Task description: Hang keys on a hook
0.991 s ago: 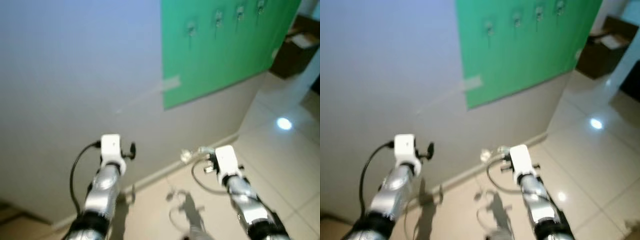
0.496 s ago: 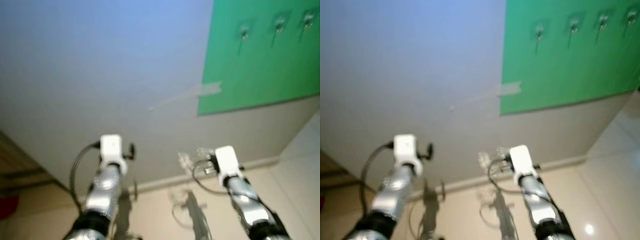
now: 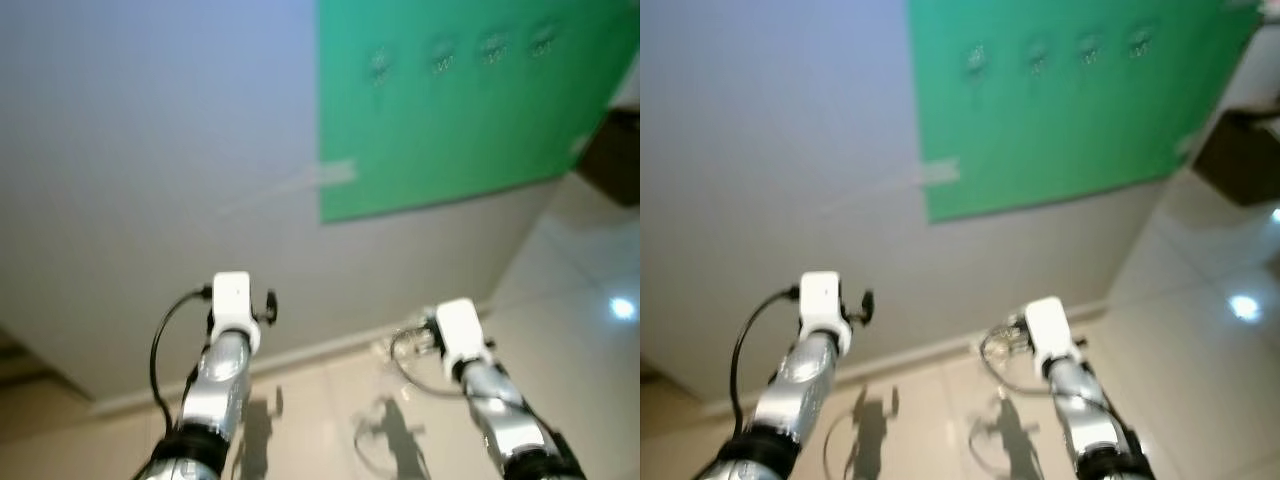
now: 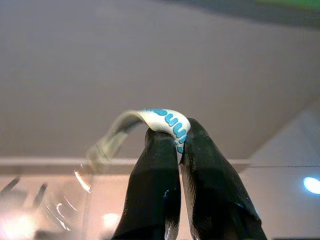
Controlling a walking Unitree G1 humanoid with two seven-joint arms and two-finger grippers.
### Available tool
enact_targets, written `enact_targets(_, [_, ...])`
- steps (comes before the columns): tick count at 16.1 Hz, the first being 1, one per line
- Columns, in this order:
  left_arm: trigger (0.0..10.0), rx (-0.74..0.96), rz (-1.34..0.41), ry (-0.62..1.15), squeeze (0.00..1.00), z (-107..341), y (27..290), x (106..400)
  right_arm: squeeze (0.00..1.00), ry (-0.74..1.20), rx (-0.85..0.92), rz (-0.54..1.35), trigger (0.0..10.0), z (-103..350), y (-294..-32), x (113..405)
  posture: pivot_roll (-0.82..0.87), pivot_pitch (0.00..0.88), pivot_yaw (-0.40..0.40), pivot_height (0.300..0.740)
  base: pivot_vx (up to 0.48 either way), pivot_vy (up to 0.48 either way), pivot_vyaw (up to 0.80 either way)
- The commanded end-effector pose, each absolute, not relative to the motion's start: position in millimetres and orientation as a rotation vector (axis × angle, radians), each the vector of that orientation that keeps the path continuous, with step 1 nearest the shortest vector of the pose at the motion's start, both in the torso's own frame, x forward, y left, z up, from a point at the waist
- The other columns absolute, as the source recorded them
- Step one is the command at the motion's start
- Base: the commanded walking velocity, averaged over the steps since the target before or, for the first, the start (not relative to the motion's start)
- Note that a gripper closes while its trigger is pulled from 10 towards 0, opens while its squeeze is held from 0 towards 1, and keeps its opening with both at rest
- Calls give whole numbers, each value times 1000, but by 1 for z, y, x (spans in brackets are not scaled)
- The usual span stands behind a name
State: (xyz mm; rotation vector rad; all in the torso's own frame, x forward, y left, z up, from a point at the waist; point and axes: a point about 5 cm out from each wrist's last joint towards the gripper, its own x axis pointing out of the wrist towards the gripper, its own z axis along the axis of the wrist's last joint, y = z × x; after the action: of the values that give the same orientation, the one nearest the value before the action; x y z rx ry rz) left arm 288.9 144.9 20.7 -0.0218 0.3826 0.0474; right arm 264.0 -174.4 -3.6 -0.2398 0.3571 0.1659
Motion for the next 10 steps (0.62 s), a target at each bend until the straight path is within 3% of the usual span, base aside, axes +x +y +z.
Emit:
enact_targets(1, [10000,-6,87,376,0,23,156,290,0,347,-228,185,0,-3,-167,266,-156,0,61,740,274,-390,0])
enact_targets(10, [10000,-16,114,380,0,24,157,292,0,354,-221,196,0,-4,-164,264,-160,0,65,740,290,-378,0])
